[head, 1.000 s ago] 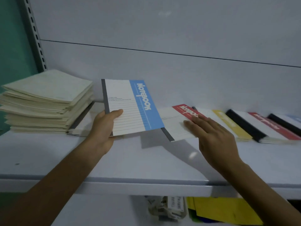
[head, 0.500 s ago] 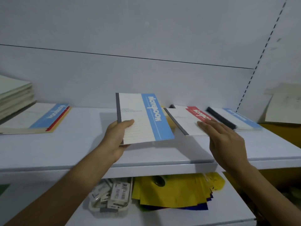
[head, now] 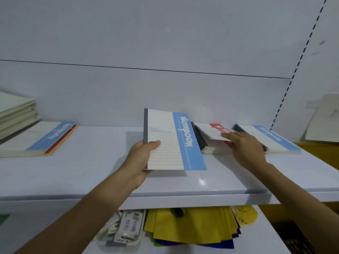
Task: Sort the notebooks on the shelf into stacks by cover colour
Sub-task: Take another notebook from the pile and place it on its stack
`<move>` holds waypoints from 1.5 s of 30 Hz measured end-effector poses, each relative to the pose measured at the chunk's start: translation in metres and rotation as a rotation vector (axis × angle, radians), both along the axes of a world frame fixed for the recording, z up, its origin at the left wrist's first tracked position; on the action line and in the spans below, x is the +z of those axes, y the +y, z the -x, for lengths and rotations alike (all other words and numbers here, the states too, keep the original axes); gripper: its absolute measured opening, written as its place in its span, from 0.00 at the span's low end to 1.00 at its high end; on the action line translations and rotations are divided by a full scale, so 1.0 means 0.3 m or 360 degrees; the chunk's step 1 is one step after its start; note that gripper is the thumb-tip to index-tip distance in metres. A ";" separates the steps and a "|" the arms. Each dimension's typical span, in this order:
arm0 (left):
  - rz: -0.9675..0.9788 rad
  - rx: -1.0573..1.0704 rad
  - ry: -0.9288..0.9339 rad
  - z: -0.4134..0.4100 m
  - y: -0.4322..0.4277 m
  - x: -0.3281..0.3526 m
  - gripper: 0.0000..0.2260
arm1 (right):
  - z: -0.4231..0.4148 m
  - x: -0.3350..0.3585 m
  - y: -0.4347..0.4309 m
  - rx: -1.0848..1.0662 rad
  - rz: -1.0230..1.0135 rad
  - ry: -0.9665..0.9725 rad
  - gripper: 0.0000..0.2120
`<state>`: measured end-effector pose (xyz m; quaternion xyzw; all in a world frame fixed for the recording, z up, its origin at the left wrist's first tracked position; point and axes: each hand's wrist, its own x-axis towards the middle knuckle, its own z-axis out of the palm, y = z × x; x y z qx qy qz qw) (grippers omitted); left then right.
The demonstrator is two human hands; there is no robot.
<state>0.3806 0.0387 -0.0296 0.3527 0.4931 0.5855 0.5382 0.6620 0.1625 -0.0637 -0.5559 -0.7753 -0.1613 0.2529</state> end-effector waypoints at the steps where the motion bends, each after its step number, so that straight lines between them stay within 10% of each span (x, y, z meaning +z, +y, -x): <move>1: -0.0001 -0.0009 0.0011 0.001 0.019 0.005 0.09 | -0.001 -0.008 0.018 0.0020 0.0110 -0.0072 0.17; 7: 0.0015 -0.0009 -0.0018 0.008 0.148 -0.001 0.07 | -0.014 -0.028 0.054 0.0124 0.0580 -0.0180 0.25; 19: 0.0062 -0.0062 -0.0011 0.002 0.290 0.027 0.04 | 0.006 -0.054 0.144 -0.0143 0.0576 0.0515 0.20; 34: 0.0057 -0.0076 -0.0010 -0.121 0.348 0.015 0.03 | -0.031 -0.052 0.164 -0.0012 0.0404 0.0471 0.16; 40: 0.0003 -0.0180 0.0011 -0.291 0.377 0.034 0.06 | -0.072 0.053 0.012 0.0331 0.0494 0.1795 0.17; 45: -0.0089 -0.0366 -0.0028 -0.562 0.419 0.028 0.09 | -0.236 0.046 -0.066 0.0360 0.0769 0.2044 0.16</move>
